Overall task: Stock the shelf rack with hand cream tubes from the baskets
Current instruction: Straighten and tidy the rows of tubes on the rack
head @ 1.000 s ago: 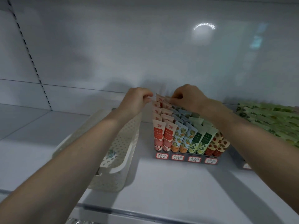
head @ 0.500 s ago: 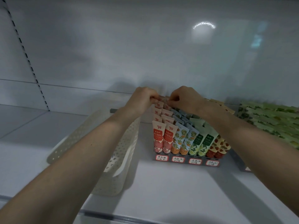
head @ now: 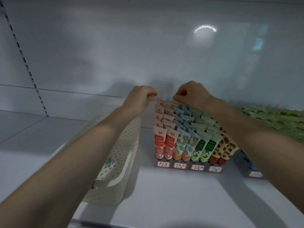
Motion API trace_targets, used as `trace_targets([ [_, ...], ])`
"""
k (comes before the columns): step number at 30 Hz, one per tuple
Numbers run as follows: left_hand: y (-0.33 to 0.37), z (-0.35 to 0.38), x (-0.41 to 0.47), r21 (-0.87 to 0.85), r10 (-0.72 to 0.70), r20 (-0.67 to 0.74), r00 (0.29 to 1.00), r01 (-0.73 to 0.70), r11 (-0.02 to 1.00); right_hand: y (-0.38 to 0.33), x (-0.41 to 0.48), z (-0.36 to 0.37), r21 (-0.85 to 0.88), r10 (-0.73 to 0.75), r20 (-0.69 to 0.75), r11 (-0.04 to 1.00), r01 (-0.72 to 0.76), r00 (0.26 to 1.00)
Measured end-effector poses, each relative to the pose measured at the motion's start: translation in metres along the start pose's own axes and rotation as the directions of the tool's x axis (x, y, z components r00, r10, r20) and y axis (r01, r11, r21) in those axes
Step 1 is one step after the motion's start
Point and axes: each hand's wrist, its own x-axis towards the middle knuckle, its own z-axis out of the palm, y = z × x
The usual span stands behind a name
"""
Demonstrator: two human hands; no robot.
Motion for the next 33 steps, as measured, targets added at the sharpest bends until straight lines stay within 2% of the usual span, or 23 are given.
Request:
trace_targets([
  [6,-0.001,0.008,0.014,0.037,0.005,0.074,0.997,-0.008,0.999,-0.001,0.009,0.007,-0.062,0.012,0.082,0.998,-0.007,0.997],
  [17,-0.004,0.014,0.02,0.047,-0.015,0.061,0.998,0.012,0.999,0.001,0.023,0.018,-0.119,0.079,0.054,0.99,-0.072,0.995],
  [33,-0.004,0.012,0.017,0.089,0.004,0.067,0.998,-0.01,0.996,-0.012,0.025,0.02,-0.2,0.072,0.121,0.979,-0.047,0.99],
])
